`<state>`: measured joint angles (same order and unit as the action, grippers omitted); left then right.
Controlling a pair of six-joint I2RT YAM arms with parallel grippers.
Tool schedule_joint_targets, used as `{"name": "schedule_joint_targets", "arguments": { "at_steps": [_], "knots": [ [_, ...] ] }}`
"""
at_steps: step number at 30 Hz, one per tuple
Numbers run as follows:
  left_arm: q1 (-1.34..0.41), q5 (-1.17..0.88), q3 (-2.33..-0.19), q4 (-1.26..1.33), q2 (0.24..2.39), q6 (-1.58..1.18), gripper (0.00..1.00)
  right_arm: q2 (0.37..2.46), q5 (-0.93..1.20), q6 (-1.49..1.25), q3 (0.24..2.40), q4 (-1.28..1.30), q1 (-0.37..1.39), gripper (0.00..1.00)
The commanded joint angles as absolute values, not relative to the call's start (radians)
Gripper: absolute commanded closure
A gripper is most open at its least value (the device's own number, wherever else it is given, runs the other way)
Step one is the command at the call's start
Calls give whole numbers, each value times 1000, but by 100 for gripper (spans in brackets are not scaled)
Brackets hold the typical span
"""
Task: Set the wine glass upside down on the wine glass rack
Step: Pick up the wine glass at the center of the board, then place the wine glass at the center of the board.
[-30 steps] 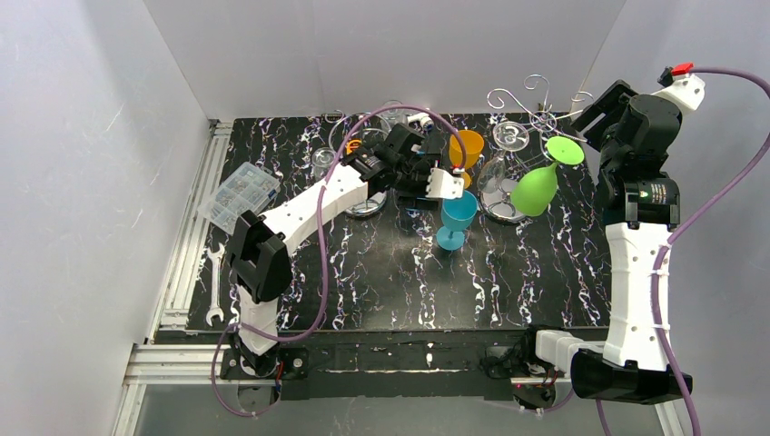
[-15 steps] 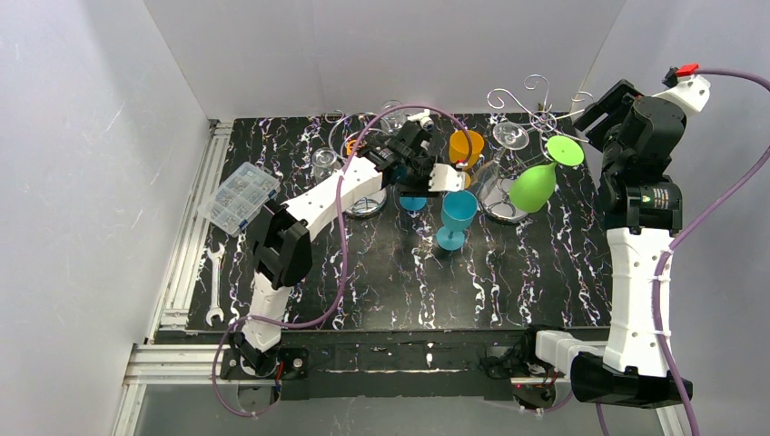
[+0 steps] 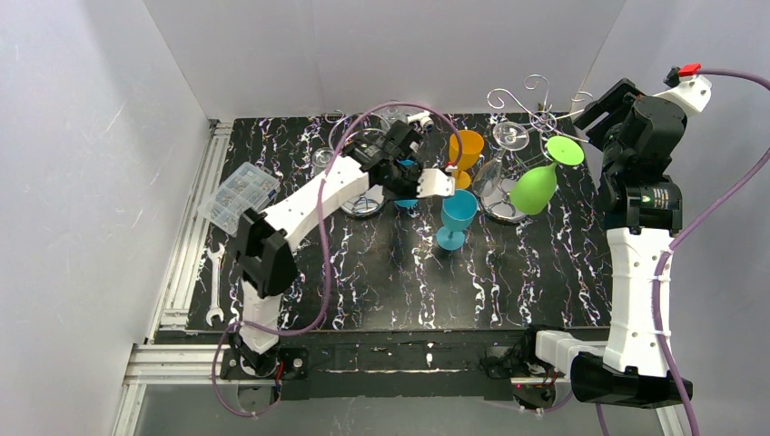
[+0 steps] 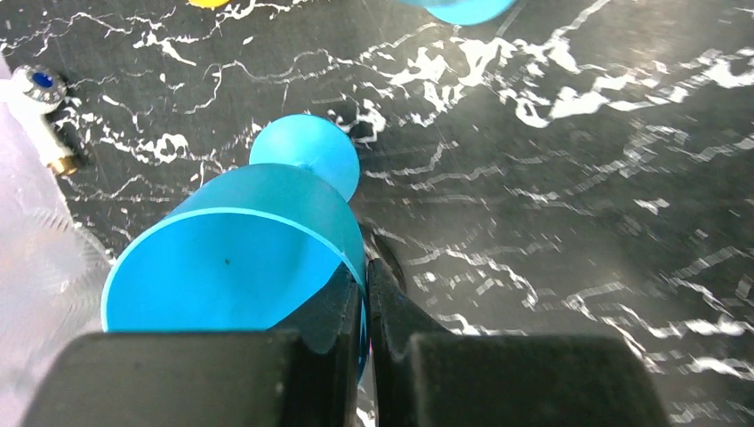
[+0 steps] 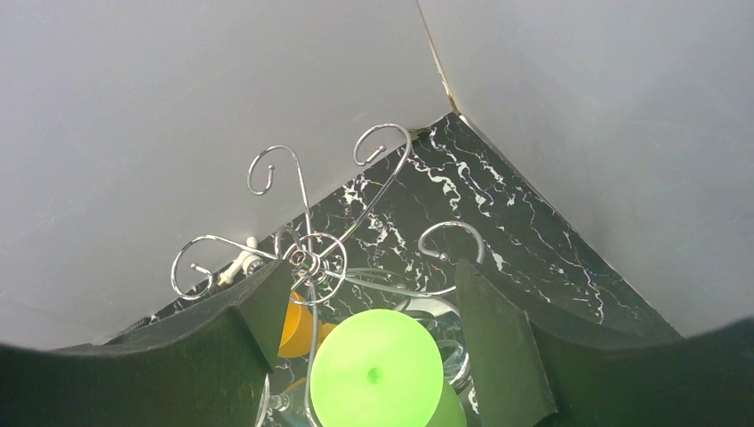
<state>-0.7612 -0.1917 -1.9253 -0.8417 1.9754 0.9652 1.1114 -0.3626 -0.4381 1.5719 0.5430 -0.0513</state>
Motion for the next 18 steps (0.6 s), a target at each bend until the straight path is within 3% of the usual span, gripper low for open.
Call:
{"name": "schedule_joint_targets", "arguments": {
  "at_steps": [1, 6, 10, 18],
  "knots": [
    [-770, -273, -1901, -1044, 1725, 954, 100, 1099, -356, -440, 1585, 485, -52, 24],
    [-773, -365, -1777, -1230, 1528, 910, 100, 1103, -346, -446, 1584, 483, -53, 24],
    [-775, -385, -1589, -1226, 1363, 923, 100, 1107, -346, -445, 1594, 488, -53, 22],
    [-778, -511, -1558, -1206, 1338, 874, 100, 1107, -343, -448, 1622, 507, -50, 21]
  ]
}}
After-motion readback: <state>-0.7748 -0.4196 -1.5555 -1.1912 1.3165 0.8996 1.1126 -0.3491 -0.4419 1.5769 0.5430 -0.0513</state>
